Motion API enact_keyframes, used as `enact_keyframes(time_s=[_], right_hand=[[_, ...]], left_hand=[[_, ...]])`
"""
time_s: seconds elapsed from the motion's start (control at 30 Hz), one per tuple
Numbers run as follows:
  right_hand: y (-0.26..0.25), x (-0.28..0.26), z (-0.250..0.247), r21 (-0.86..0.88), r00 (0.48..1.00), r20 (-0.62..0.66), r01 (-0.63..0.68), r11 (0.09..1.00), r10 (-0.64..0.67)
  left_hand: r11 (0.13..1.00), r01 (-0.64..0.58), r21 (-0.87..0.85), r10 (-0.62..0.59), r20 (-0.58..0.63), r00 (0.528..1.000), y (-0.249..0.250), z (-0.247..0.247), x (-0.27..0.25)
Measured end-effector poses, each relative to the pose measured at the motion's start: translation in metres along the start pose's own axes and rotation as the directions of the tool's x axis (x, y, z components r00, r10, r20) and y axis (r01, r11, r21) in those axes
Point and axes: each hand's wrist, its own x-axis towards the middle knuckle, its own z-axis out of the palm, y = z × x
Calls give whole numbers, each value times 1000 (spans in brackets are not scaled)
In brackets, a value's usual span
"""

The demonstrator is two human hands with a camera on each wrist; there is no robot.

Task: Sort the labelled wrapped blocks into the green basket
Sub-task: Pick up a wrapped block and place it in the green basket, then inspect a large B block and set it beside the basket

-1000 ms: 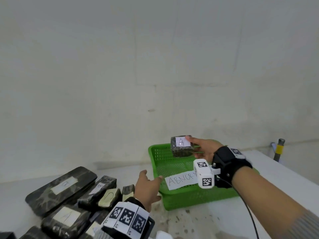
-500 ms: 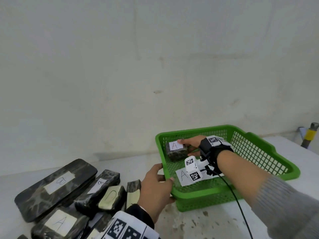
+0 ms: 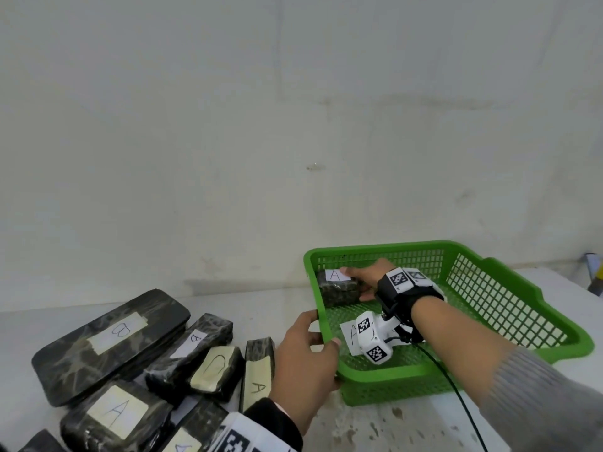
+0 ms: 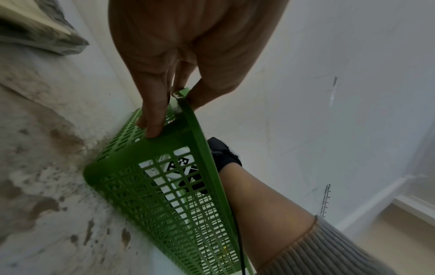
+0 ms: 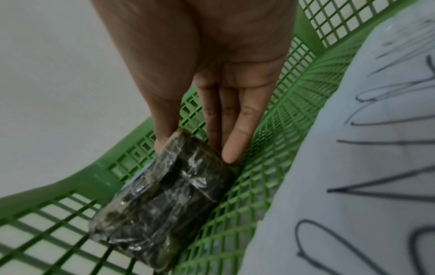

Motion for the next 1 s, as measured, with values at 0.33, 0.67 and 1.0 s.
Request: enact_keyframes(time_s=[0.33,0.67,1.0], right_hand=[[-21,-43,-25,116,992,-72,112,987,-104],[-40,-170,-33,162,939,148,287,944,-311],[38,-289,37,54,893,389,225,973,-228]], left_hand=[[973,137,-187,-147,-42,988,3,1,-2],[958,119,-260,-137,-53,989,69,-62,-61],[987,77,143,-52,-166,985,17,-152,-184]])
